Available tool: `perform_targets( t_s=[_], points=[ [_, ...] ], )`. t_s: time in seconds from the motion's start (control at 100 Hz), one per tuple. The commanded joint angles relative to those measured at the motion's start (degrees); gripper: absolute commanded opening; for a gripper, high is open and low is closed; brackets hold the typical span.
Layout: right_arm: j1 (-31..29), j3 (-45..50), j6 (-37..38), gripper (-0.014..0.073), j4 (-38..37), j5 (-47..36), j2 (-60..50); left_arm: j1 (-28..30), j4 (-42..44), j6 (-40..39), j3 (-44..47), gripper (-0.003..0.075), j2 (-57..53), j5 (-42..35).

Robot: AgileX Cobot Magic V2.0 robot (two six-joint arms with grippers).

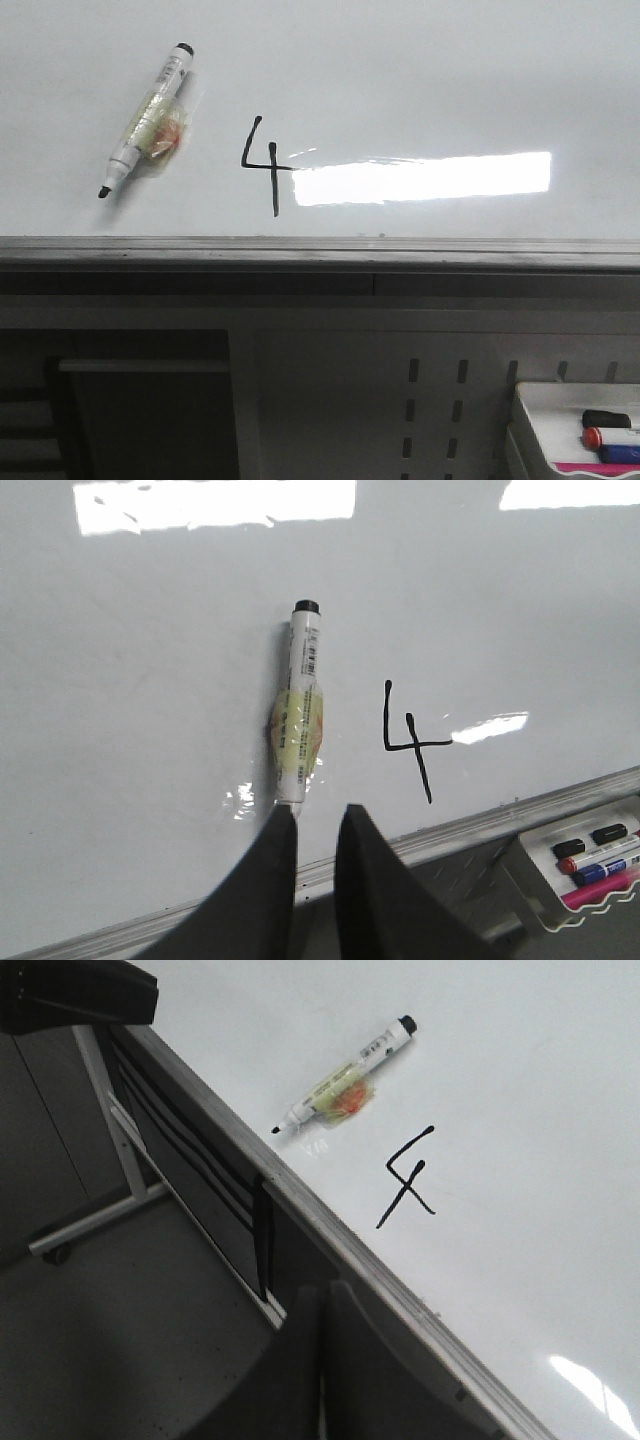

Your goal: Write number 4 on whiteboard

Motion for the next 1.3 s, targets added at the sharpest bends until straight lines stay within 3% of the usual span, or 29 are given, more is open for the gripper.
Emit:
perform_targets(
  t_s=[0.0, 0.09, 0.23, 0.47, 1.29],
  points=[
    [-0.29, 6.83, 0.40, -0.0062, -2.08, -10.60, -8.29, 0.05, 1.68, 0.05, 1.94, -0.0020, -5.58, -5.20],
    [-0.38, 14.28, 0.62, -0.0062, -2.08, -12.64, -16.51, 0.05, 1.95, 0.05, 5.79, -0.0020, -12.27, -5.18],
    [-0.38, 21.60, 0.63, -0.0063, -2.19, -8.90, -27.85, 0.05, 3.72, 0.05, 10.84, -0.0020, -22.08, -4.55],
    [-0.38, 26.72, 0.63, -0.0064, -2.19, -5.88, -40.85, 0.05, 4.28, 0.05, 14.20, -0.0020, -30.22, -4.49],
    [-0.38, 27.74, 0.63, -0.0064, -2.19, -4.56, -42.68, 0.64, 4.28, 0.05, 14.20, -0.0020, -30.23, -4.61]
  ],
)
